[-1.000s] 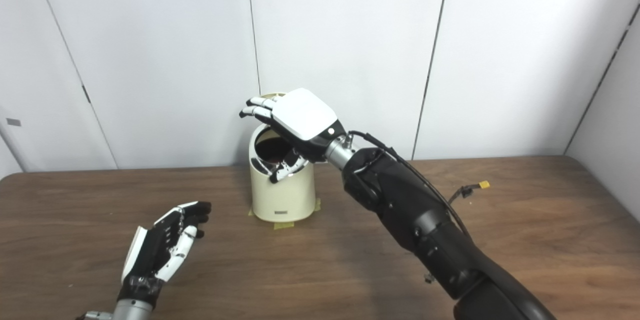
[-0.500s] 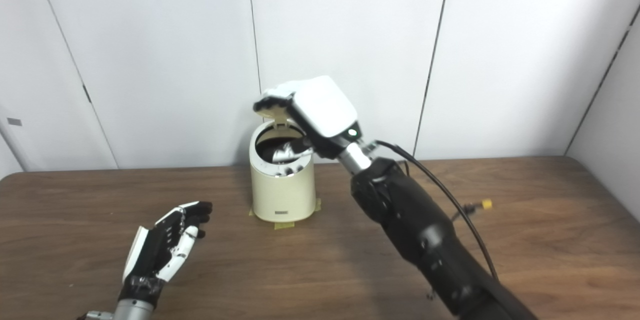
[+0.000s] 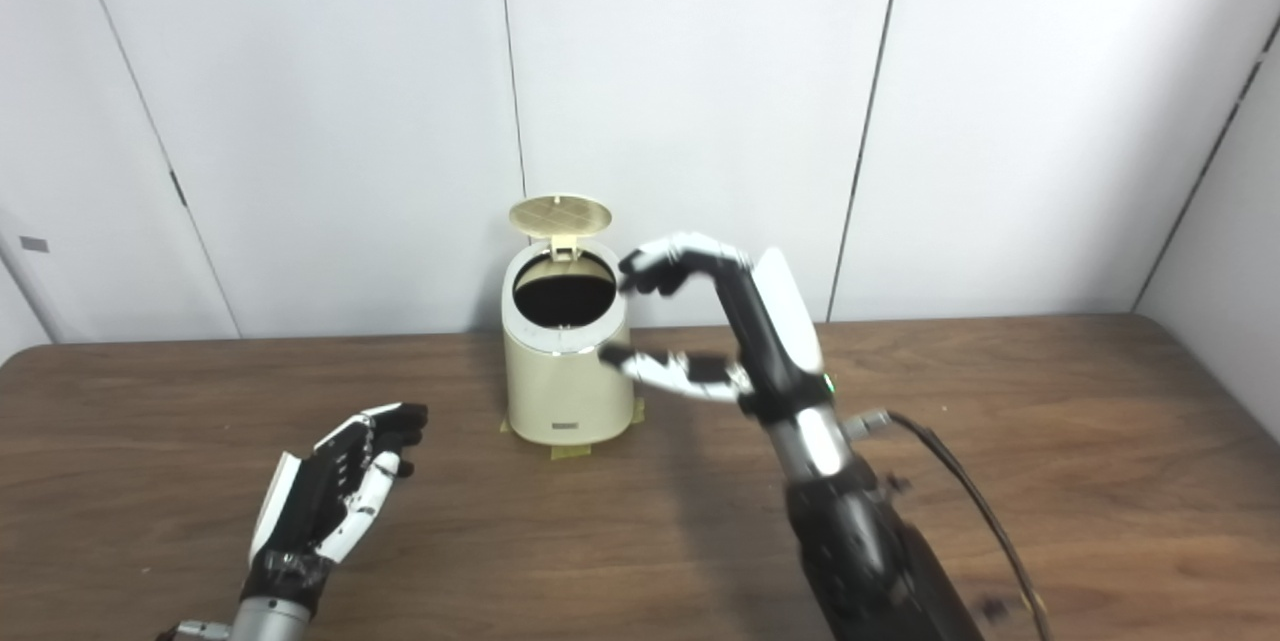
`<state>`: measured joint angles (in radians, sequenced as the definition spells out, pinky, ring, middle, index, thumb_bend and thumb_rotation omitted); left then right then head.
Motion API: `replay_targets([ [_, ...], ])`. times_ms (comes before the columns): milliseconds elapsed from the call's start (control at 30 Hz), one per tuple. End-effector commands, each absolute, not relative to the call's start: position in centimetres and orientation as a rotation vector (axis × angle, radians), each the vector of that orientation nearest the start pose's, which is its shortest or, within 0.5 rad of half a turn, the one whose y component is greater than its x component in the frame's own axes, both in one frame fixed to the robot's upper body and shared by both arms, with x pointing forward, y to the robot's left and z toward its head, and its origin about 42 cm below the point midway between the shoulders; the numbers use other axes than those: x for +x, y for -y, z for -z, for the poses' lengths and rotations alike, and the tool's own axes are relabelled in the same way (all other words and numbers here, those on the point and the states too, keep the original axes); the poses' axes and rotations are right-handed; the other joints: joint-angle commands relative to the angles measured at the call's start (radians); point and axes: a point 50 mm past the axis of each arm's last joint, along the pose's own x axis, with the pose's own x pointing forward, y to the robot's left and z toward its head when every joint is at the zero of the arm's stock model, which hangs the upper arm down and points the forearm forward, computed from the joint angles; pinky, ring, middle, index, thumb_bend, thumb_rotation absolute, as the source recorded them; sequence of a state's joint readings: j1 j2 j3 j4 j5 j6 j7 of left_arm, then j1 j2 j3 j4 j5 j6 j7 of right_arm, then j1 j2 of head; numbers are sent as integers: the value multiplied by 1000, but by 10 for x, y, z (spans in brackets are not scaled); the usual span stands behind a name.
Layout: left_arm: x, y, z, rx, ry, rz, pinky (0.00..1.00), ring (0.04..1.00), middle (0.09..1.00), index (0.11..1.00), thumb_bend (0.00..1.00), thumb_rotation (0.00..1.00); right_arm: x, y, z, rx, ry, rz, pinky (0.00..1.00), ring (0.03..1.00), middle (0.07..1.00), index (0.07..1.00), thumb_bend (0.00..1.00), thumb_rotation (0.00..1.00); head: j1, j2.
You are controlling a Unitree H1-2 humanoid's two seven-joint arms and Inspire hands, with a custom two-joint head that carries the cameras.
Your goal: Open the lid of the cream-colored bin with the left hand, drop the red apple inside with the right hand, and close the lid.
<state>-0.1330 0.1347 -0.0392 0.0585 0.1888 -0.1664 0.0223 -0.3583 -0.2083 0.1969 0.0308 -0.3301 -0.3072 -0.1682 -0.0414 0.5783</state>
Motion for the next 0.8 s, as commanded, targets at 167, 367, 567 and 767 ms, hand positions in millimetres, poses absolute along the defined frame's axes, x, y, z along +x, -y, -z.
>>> replay_targets([
  [167,329,-229,-135,332,293,51,662,759,766,737,181,637,361,217,-197,-432,578,-184,913,974,995,995,714,812,6,1],
  [367,335,-231,-149,332,294,32,698,785,794,760,202,706,345,224,-174,-392,555,-85,665,770,801,806,241,660,17,-1],
  [567,354,-233,-195,459,413,-7,730,804,802,773,249,753,338,229,-159,-307,508,-32,632,721,749,744,214,479,24,-4],
  [767,396,-223,-277,566,570,-8,789,829,814,793,393,916,339,231,-155,-324,526,6,594,689,713,710,204,357,26,-4],
])
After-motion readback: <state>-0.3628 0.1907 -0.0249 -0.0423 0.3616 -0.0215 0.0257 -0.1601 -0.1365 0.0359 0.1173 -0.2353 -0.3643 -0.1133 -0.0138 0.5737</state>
